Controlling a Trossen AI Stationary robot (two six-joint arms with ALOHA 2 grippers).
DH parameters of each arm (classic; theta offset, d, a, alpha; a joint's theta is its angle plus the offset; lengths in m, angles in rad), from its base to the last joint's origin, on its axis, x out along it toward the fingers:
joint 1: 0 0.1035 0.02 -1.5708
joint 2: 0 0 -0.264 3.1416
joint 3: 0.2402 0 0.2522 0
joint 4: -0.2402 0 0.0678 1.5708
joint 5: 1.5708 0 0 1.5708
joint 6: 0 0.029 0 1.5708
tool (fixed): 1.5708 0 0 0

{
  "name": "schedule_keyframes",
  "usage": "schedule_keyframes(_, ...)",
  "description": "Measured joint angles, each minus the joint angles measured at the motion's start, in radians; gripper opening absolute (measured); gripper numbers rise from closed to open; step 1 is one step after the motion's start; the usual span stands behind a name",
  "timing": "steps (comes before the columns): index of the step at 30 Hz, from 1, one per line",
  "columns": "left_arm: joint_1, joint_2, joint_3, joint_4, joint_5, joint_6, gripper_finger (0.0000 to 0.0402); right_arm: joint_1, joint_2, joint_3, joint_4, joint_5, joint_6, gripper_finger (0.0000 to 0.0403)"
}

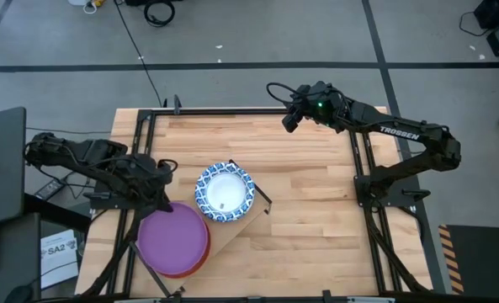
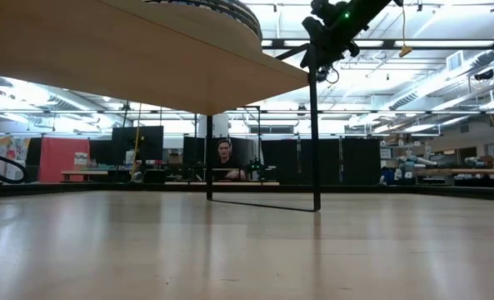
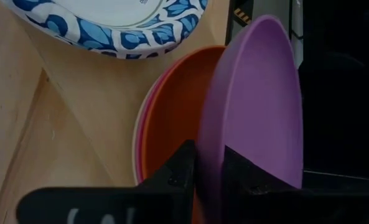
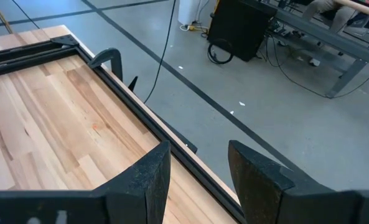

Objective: Place and stack plates onto a shelf
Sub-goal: Stack the violet plate on top of the orange plate on the shelf

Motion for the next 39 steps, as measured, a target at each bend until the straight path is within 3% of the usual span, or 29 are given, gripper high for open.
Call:
schedule_keyframes(15, 0.000, 0.000, 0.000, 0.000, -0.031, -0.006, 0.0079, 0.000, 0.000, 0.000, 0.000, 0.000, 0.009, 0.0168)
schedule_keyframes(30, 0.000, 0.022, -0.001, -0.007, -0.027, -0.040, 0.0170, 0.000, 0.000, 0.000, 0.000, 0.000, 0.009, 0.0168)
schedule_keyframes(39, 0.000, 0.031, -0.001, -0.006, 0.175, -0.131, 0.0192, 0.000, 0.000, 0.000, 0.000, 0.000, 0.009, 0.0168)
